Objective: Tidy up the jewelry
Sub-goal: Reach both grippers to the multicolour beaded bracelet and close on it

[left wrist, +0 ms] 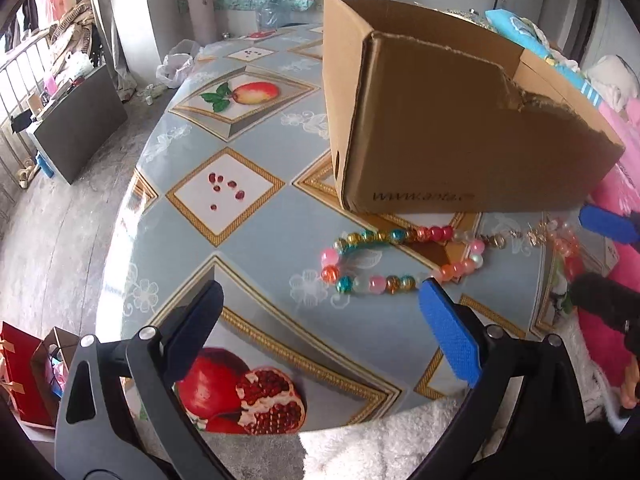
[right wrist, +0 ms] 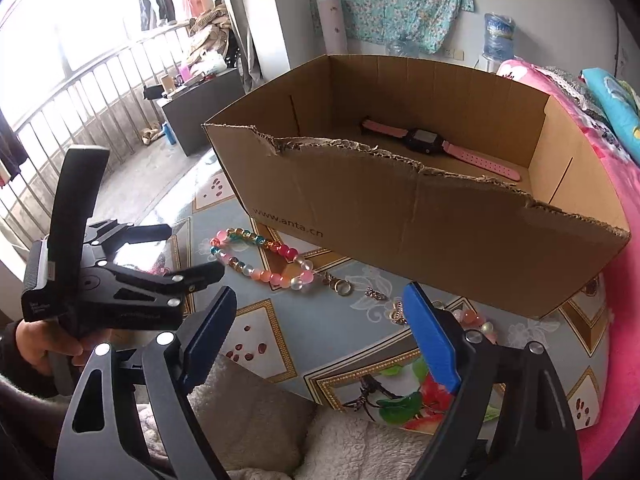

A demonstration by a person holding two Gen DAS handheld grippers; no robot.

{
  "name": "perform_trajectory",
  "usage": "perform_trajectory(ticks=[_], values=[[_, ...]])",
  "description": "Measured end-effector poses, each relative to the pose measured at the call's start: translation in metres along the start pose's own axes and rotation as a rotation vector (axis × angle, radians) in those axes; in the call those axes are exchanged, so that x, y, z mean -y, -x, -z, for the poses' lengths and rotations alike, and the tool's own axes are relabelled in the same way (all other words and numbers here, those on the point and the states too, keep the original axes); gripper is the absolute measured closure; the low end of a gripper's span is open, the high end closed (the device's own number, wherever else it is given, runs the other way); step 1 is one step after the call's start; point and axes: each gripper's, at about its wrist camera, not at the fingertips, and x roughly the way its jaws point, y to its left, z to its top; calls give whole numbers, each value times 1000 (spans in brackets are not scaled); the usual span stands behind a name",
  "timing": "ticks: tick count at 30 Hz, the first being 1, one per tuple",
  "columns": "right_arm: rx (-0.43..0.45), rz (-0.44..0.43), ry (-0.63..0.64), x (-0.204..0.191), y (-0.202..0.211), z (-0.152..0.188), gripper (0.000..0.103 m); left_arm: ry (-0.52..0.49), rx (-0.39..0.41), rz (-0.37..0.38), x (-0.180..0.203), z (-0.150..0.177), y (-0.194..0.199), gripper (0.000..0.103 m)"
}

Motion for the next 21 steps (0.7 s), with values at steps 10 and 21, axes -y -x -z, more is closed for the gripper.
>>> perform_trajectory(ticks=[10,21], values=[[0,-5,-15,1,3,1,27,-50,-18,-30,14,0,-18,18],[-58,-95,-32,0,-15,2,43,-59,-39,4,2,33,7,31]])
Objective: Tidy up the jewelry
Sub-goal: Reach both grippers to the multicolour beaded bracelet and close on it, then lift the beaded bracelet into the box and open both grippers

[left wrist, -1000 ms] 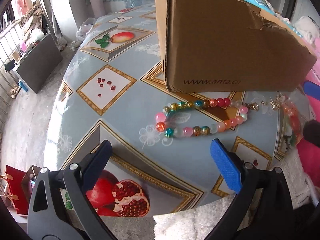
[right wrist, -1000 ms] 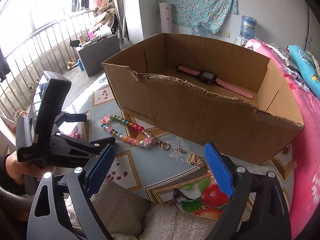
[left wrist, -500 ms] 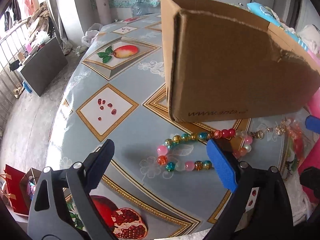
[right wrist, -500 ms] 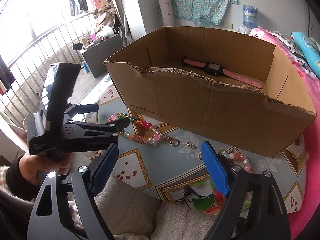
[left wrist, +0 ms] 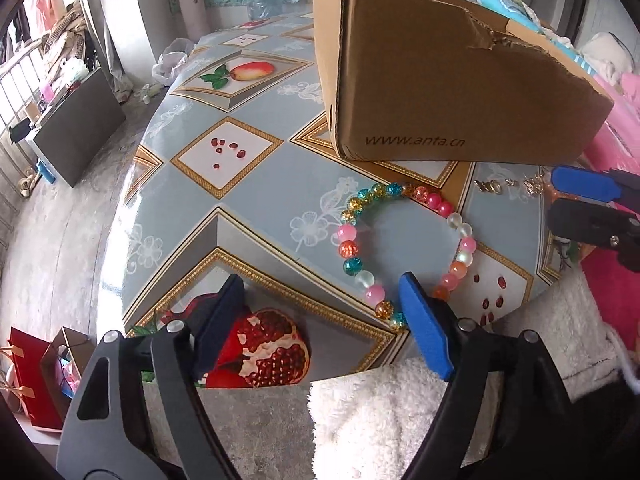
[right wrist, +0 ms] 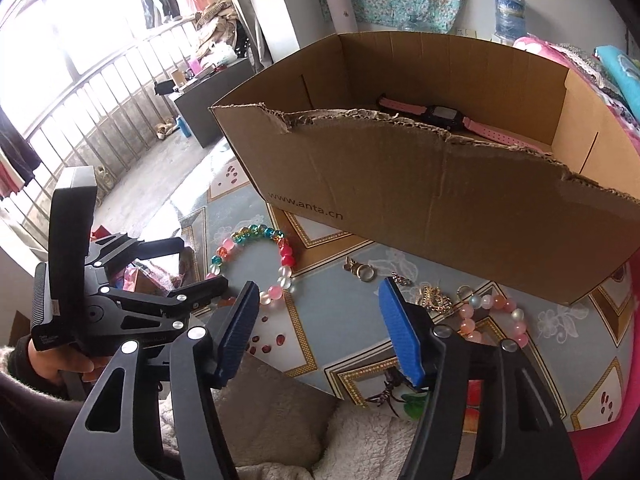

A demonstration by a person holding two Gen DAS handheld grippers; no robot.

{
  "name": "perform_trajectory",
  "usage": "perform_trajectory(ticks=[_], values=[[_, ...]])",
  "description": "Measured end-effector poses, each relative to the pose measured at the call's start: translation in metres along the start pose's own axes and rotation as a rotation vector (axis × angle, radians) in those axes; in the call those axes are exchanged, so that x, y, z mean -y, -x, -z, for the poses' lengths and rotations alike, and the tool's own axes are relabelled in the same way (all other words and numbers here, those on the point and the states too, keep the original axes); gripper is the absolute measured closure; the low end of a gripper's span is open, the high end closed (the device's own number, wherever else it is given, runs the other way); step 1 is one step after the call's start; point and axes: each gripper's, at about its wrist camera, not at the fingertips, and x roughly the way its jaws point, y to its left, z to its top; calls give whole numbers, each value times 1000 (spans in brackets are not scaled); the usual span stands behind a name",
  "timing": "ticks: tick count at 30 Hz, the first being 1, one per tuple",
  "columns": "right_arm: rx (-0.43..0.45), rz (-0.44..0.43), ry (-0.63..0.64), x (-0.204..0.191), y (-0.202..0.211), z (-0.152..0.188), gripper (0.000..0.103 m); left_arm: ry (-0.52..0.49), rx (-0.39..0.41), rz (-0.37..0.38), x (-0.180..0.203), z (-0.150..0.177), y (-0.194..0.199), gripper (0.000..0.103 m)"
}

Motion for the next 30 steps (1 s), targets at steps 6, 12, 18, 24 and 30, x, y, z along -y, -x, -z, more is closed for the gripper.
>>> perform_trajectory(ticks=[6,12,18,24,30], values=[[-38,-89,-28,0,-17,-8,58,-3,33,57,6,-1,4,51],[-90,-96,-1,-10,-43,-15,69,-26,48,53,3,-11,-4,68],[-140,-86,22,-19,-64,-17,79,-58,55,36,3,-16,-8,75],[-148,-76,52,-24,-71,-20,87,-63,57,35,4,-19,-10,88],[-145,-88,42,-18,-74,-22,93,-71,66,48,8,-20,-10,94]])
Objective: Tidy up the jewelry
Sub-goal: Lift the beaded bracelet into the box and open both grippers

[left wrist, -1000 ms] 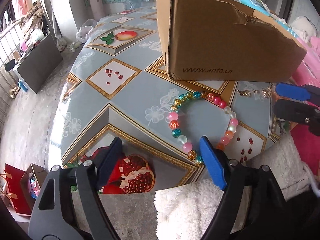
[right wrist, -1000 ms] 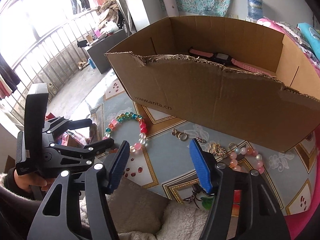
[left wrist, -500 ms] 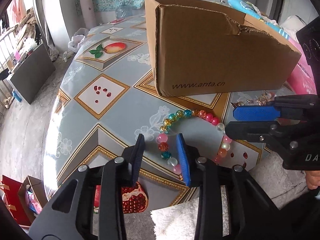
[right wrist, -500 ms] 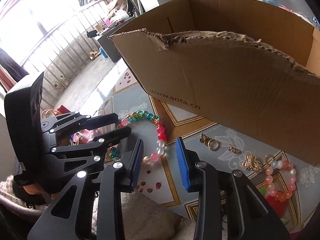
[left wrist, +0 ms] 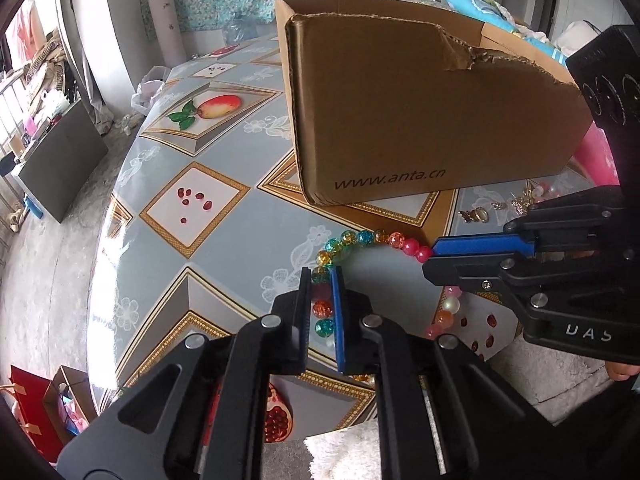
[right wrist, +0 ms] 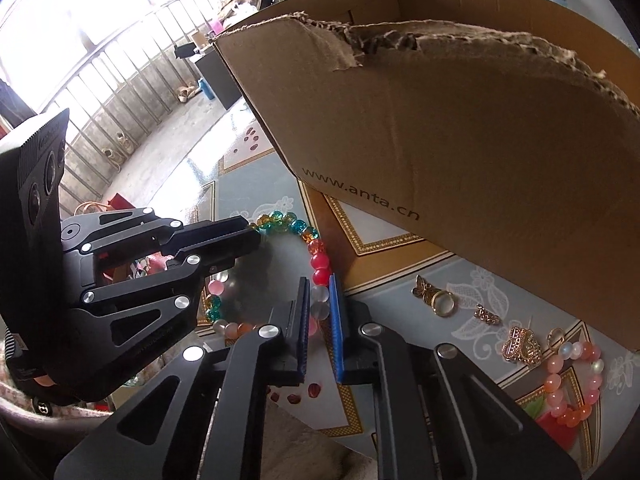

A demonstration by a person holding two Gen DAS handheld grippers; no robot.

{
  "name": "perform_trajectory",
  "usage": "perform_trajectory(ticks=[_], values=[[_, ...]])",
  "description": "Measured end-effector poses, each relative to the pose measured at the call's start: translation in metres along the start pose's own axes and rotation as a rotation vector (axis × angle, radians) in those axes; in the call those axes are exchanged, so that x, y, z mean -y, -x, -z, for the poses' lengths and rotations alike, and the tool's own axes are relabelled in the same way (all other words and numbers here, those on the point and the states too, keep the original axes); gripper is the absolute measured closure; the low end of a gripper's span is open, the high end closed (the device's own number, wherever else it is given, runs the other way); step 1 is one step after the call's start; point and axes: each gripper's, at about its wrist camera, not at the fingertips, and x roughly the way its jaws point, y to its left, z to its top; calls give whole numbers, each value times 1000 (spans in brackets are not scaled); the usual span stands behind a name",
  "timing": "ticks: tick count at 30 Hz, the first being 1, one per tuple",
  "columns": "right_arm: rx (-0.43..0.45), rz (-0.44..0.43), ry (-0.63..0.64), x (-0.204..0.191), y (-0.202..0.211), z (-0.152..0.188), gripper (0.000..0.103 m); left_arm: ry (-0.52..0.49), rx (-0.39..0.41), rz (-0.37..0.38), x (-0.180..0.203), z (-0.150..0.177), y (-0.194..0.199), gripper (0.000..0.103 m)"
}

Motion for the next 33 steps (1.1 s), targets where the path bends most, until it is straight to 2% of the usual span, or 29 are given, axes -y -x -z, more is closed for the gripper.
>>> perform_trajectory(ticks=[8,17,27,33], values=[[47,-68,-36,11,23,2,93,45,45,65,-3,-3,31,94],[155,-119,-21,11,66,-6,93,26,206,155,6,-21,94,94],[333,-149,41,7,132,-31,93,-33,361,228,18,-74,155,94],[413,-141,53,30,162,-72,93,-76,425,260,28,-125,166,94]])
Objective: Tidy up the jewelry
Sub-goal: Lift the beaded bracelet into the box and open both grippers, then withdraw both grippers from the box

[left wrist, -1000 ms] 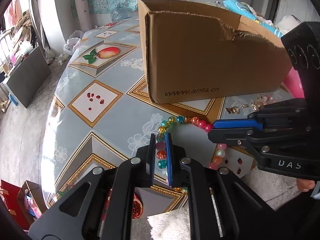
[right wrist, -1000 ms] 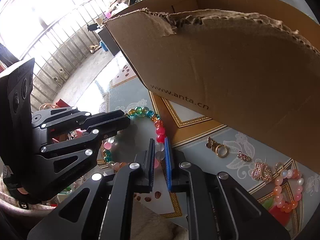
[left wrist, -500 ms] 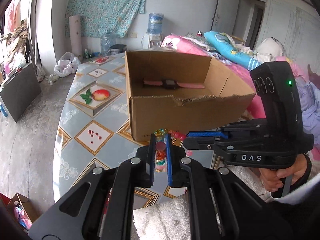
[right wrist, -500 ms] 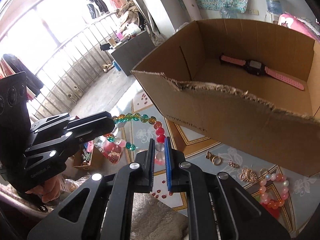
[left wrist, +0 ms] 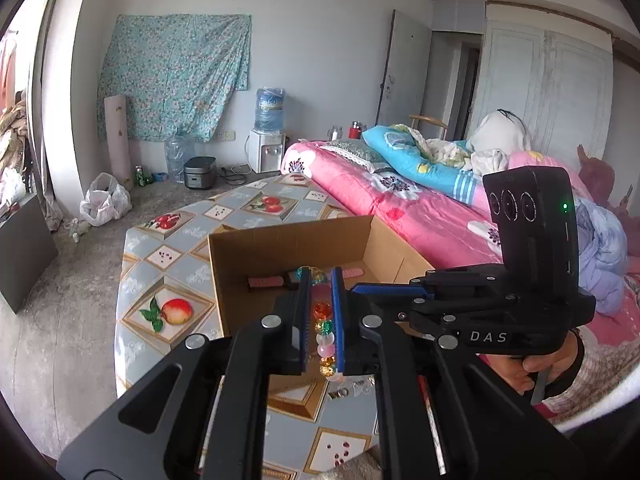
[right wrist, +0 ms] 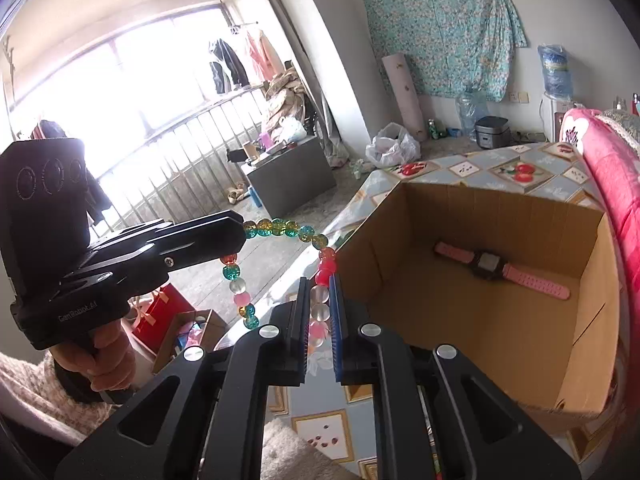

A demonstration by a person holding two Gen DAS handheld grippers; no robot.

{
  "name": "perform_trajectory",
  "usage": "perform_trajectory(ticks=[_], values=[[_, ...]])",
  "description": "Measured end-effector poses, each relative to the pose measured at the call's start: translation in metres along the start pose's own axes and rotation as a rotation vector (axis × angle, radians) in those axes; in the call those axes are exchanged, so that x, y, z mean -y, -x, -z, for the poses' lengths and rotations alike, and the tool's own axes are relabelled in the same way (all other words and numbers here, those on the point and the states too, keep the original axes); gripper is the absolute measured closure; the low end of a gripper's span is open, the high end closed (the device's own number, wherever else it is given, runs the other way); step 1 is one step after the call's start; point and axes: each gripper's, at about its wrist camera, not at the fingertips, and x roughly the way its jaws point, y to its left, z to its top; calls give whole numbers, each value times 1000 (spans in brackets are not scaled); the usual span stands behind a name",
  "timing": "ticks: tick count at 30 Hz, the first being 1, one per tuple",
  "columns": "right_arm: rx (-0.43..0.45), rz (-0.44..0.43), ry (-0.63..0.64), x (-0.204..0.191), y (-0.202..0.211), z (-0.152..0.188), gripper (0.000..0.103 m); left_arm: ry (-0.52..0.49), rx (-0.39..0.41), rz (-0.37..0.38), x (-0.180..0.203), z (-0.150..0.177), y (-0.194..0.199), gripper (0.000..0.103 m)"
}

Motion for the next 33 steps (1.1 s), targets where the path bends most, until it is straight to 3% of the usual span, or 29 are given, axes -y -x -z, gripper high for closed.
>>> perform_trajectory(ticks=[4,11,17,20,27,33], values=[[-56,0,-50,36,-22,-25,93,-8,-32,17,-4,-18,-38,94],[-304,4,-165,96,-104,-26,93,90,-265,-17,-42,-2,-124,94],[-524,3,-278,124,-177,-26,93,69,-398,-121,-63,14,-173,94],[-584,5,-363,137,-200,-26,93,48,-435,-177,-68,19,-183,94],[-518,3,-384,144,-187,-30,92,3,-353,-195,-64,15,-166,94],[-327,-58,-301,120,-107,-37,92,22,-243,-118,-55,15,-118,93]])
